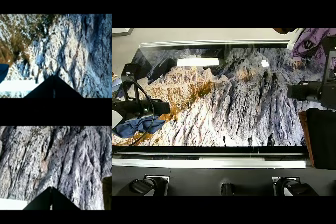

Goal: Fold the clothes and pants, and hang the long-sleeved shirts on hangers.

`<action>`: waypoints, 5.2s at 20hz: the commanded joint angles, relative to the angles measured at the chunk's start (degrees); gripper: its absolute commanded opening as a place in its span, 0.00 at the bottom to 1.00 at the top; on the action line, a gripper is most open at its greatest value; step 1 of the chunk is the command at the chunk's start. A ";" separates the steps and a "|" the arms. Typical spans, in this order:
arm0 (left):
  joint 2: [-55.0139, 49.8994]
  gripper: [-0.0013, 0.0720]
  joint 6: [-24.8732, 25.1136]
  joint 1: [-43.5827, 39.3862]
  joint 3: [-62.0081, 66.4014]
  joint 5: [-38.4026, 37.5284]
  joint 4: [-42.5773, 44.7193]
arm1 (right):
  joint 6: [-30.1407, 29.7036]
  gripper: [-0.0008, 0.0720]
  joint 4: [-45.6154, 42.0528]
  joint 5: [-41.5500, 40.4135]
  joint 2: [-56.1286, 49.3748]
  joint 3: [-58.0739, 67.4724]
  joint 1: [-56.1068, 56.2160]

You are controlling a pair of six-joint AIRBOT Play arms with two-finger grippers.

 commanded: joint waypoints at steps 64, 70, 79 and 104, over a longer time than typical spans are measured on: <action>-32.13 0.04 -2.97 -18.93 -0.92 34.12 -44.00 | -4.09 0.22 -3.50 -10.62 0.04 -0.02 0.04; -30.58 0.79 -3.13 -12.11 -0.90 25.20 -41.27 | -1.77 0.45 -12.17 -4.96 -0.22 -5.05 -0.02; -18.34 0.77 5.64 15.17 -0.92 -2.08 -24.39 | -10.32 0.68 37.51 3.63 -23.23 -14.78 -15.87; -19.47 0.86 18.18 19.58 -22.84 15.80 -47.45 | -25.00 0.05 44.17 0.22 -37.05 -14.78 -8.26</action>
